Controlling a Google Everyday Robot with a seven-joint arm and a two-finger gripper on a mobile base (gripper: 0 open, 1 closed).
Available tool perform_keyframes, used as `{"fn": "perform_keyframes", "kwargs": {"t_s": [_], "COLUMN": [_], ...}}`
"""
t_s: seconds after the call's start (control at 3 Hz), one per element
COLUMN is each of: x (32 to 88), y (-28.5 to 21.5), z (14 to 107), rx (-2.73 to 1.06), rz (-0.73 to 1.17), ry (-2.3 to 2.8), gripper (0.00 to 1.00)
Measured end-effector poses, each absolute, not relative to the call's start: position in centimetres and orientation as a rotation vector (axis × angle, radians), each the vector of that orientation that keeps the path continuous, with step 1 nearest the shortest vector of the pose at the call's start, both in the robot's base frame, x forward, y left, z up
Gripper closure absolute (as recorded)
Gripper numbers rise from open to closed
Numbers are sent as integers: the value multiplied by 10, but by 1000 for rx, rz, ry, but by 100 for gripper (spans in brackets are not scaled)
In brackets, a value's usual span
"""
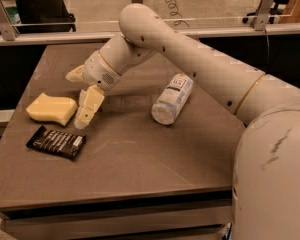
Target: Move sponge near rxbar chocolate
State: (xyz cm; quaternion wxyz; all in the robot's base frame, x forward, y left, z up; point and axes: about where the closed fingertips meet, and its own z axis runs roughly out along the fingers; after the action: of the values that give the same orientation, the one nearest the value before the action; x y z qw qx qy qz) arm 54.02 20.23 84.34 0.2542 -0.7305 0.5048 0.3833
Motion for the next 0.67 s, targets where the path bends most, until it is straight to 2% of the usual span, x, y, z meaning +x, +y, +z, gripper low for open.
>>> {"fn": "perform_keyframes", "kwargs": {"t_s": [0.67], "x": [590], "y": [143], "z": [887], "rx": [-1830], "rz": [873], "ry": [1409], "gripper": [0]}}
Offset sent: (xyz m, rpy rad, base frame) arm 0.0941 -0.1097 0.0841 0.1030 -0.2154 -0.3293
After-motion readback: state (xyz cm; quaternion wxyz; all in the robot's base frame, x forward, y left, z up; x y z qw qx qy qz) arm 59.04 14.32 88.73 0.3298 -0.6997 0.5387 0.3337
